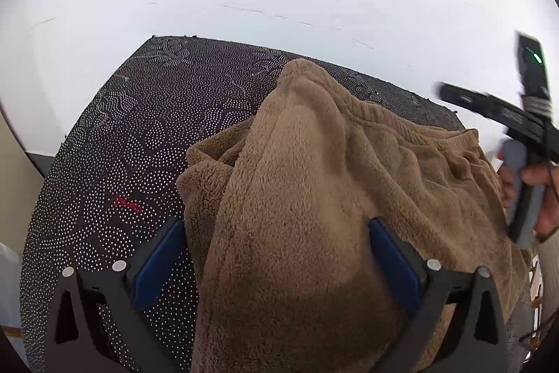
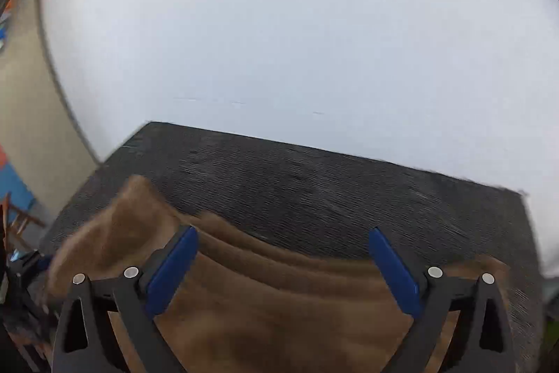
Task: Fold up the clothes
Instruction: 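Release the blanket edge with both grippers and pull them back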
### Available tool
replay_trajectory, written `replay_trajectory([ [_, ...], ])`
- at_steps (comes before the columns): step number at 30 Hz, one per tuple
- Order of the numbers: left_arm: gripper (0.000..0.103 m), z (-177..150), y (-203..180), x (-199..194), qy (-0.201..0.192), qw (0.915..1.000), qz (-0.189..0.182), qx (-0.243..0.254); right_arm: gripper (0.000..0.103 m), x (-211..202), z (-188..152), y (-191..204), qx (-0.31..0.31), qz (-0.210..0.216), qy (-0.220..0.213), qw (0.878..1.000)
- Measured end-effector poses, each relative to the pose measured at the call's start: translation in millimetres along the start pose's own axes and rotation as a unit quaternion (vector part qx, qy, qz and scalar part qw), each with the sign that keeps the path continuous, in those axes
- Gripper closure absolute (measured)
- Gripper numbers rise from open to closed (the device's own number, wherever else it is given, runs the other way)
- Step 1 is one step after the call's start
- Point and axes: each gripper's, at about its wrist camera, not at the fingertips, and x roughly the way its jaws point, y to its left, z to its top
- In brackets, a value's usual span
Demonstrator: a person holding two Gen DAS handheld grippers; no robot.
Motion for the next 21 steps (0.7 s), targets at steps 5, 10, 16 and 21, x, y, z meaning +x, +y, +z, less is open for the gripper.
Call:
replay_trajectory([
  [5,0.0,7,-4,-3,0.024,0.9995,0.017,0.008,0.003,-40,-27,-74,0.028,-0.065,0.024,0.997],
  [10,0.0,45,-23,-2,0.021,0.9962,0.066,0.053,0.003,-44,-46,-131,0.067,-0.087,0.031,0.994],
  [16,0.0,86,-47,45,0.065,0.9895,0.091,0.092,0.003,-10,-51,-132,0.039,-0.085,0.063,0.994],
  [21,0.001,98,-33,96,0.11,0.9884,0.072,0.075,0.062,11,-54,-122,0.022,-0.076,0.075,0.994],
])
